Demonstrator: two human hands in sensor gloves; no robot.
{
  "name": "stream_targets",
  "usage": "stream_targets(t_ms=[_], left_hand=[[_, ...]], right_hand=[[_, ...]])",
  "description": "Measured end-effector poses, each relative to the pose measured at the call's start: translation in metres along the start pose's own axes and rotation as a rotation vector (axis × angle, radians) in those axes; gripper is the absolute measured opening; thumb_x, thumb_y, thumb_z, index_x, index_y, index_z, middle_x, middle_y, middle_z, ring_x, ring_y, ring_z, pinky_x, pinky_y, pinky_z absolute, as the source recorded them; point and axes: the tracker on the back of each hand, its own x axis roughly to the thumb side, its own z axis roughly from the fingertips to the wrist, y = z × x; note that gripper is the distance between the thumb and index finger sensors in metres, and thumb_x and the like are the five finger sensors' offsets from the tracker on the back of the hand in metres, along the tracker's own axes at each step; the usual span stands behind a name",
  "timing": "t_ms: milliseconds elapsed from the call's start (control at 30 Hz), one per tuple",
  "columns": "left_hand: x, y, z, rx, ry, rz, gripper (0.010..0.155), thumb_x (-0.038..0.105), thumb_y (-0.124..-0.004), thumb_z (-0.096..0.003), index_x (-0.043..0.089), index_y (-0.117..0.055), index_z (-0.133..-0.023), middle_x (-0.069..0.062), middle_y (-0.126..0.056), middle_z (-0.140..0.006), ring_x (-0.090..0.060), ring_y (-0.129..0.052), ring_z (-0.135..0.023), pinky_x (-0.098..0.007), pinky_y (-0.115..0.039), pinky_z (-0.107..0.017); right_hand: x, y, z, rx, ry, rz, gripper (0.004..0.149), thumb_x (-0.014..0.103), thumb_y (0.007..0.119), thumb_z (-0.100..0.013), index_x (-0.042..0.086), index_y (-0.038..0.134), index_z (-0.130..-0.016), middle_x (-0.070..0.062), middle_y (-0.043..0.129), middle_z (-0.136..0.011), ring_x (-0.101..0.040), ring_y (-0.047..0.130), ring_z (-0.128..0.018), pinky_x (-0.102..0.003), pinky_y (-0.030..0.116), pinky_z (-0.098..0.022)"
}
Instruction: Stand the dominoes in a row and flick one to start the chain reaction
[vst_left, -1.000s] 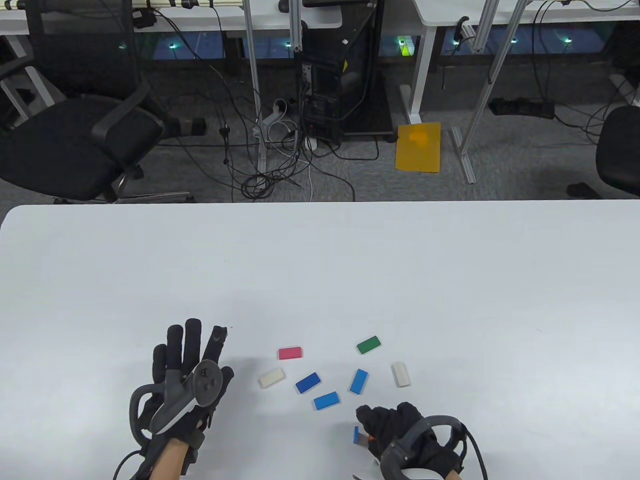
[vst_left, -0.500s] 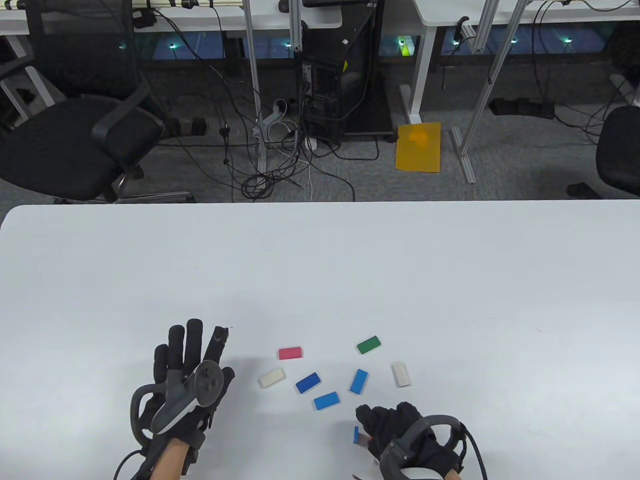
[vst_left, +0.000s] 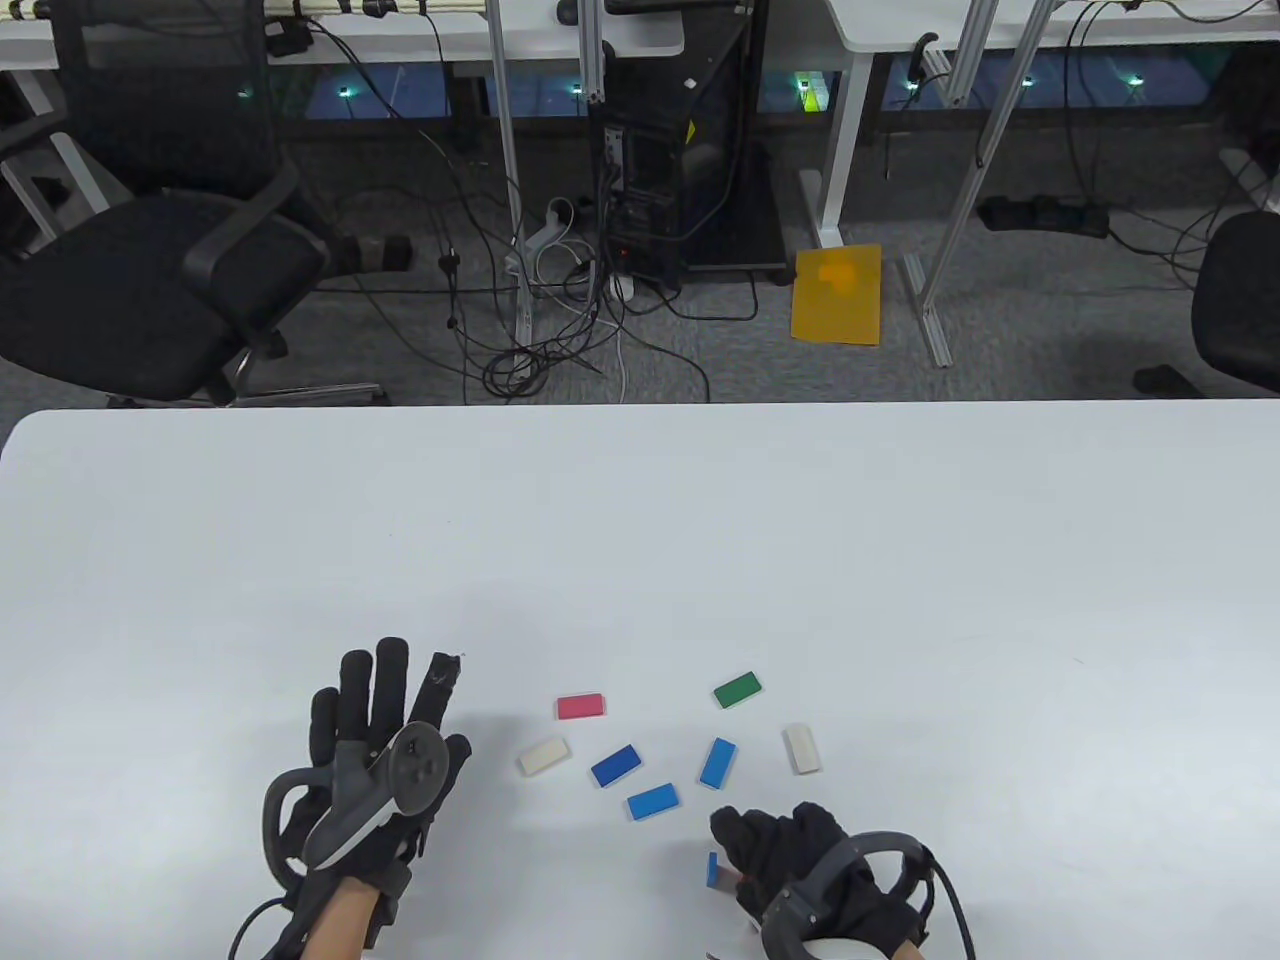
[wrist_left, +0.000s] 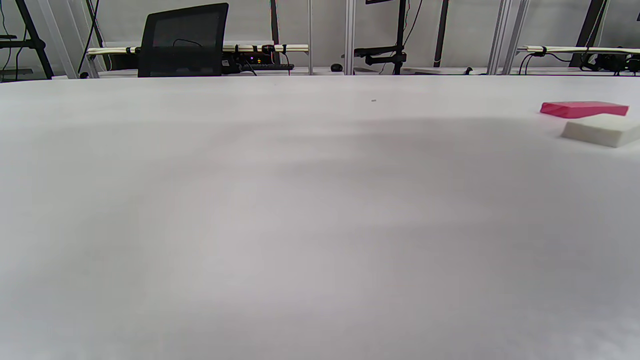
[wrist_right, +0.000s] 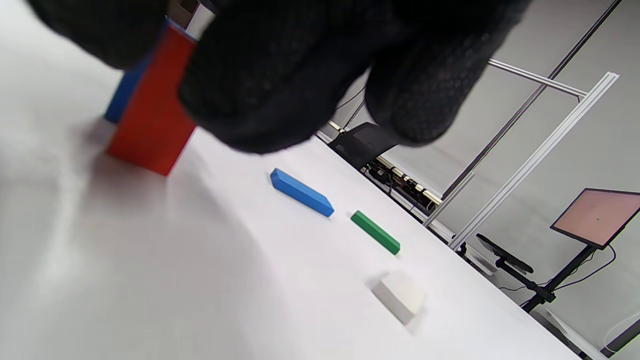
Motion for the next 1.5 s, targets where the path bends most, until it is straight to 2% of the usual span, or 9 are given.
stream_targets(t_ms=[200, 333, 400, 533, 700, 967, 1233, 1367, 1500], left_hand=[[-0.002, 0.001, 0.000, 0.004, 0.011, 0.007, 0.072, 0.069, -0.030, -0.0443, 0.052, 0.000, -0.108, 0.008, 0.016, -0.116, -0.028, 0.011, -0.110, -0.055, -0.006, -0.078], [-0.007, 0.002, 0.001, 0.008, 0.027, 0.017, 0.072, 0.069, -0.029, -0.0443, 0.052, 0.002, -0.107, 0.008, 0.016, -0.116, -0.028, 0.011, -0.110, -0.055, -0.006, -0.078], [-0.009, 0.002, 0.001, 0.007, 0.034, 0.024, 0.073, 0.069, -0.029, -0.0444, 0.052, 0.003, -0.107, 0.008, 0.016, -0.116, -0.028, 0.011, -0.110, -0.055, -0.007, -0.078], [-0.010, 0.001, 0.001, -0.003, 0.028, 0.040, 0.073, 0.070, -0.029, -0.0442, 0.052, 0.003, -0.107, 0.008, 0.016, -0.116, -0.028, 0.011, -0.110, -0.055, -0.006, -0.078], [-0.010, 0.001, 0.001, -0.006, 0.021, 0.037, 0.073, 0.070, -0.030, -0.0442, 0.052, 0.002, -0.108, 0.008, 0.015, -0.116, -0.028, 0.011, -0.110, -0.055, -0.006, -0.078], [-0.009, 0.000, -0.001, -0.013, 0.000, 0.054, 0.073, 0.070, -0.029, -0.0442, 0.053, 0.006, -0.105, 0.008, 0.016, -0.116, -0.028, 0.011, -0.109, -0.055, -0.006, -0.078], [-0.006, 0.000, -0.001, -0.009, -0.020, 0.054, 0.073, 0.070, -0.029, -0.0442, 0.053, 0.012, -0.102, 0.008, 0.017, -0.115, -0.028, 0.012, -0.109, -0.055, -0.005, -0.078], [-0.006, 0.001, 0.000, 0.006, -0.026, 0.056, 0.073, 0.070, -0.029, -0.0441, 0.053, 0.013, -0.101, 0.008, 0.017, -0.115, -0.028, 0.012, -0.109, -0.055, -0.005, -0.078], [-0.006, 0.000, 0.000, 0.005, -0.021, 0.056, 0.073, 0.070, -0.029, -0.0440, 0.053, 0.012, -0.102, 0.008, 0.017, -0.115, -0.028, 0.012, -0.109, -0.055, -0.005, -0.078]], right_hand=[[-0.025, -0.006, 0.004, 0.003, 0.091, -0.081, 0.074, 0.054, 0.068, -0.033, 0.013, 0.064, -0.095, 0.005, 0.089, -0.081, 0.004, 0.099, -0.042, -0.040, 0.083, -0.050], [-0.055, -0.001, 0.004, 0.052, 0.222, -0.185, 0.075, 0.052, 0.070, -0.034, 0.010, 0.066, -0.096, -0.001, 0.090, -0.083, -0.003, 0.101, -0.046, -0.045, 0.081, -0.052], [-0.066, 0.006, -0.001, 0.119, 0.275, -0.144, 0.079, 0.054, 0.070, -0.033, 0.007, 0.067, -0.097, -0.005, 0.090, -0.084, -0.008, 0.103, -0.051, -0.048, 0.080, -0.052], [-0.082, 0.031, -0.020, 0.261, 0.317, -0.062, 0.087, 0.061, 0.058, -0.031, 0.007, 0.066, -0.098, -0.006, 0.089, -0.087, -0.014, 0.104, -0.061, -0.050, 0.078, -0.054], [-0.091, 0.060, -0.047, 0.316, 0.393, -0.207, 0.081, 0.058, 0.065, -0.033, 0.006, 0.071, -0.094, -0.006, 0.093, -0.081, -0.015, 0.105, -0.056, -0.050, 0.080, -0.051], [-0.082, 0.083, -0.071, 0.524, 0.353, -0.135, 0.081, 0.056, 0.069, -0.033, 0.005, 0.068, -0.096, -0.004, 0.091, -0.080, -0.013, 0.102, -0.056, -0.050, 0.079, -0.051], [-0.082, 0.089, -0.074, 0.510, 0.371, -0.098, 0.073, 0.051, 0.073, -0.030, 0.010, 0.072, -0.091, 0.003, 0.093, -0.071, -0.007, 0.102, -0.048, -0.046, 0.081, -0.050], [-0.088, 0.092, -0.060, 0.466, 0.378, -0.086, 0.067, 0.050, 0.071, -0.031, 0.020, 0.068, -0.091, 0.001, 0.094, -0.072, -0.009, 0.102, -0.047, -0.048, 0.081, -0.050], [-0.096, 0.081, -0.036, 0.388, 0.404, -0.223, 0.060, 0.047, 0.069, -0.032, 0.028, 0.068, -0.090, -0.002, 0.092, -0.074, -0.011, 0.101, -0.046, -0.050, 0.080, -0.051]])
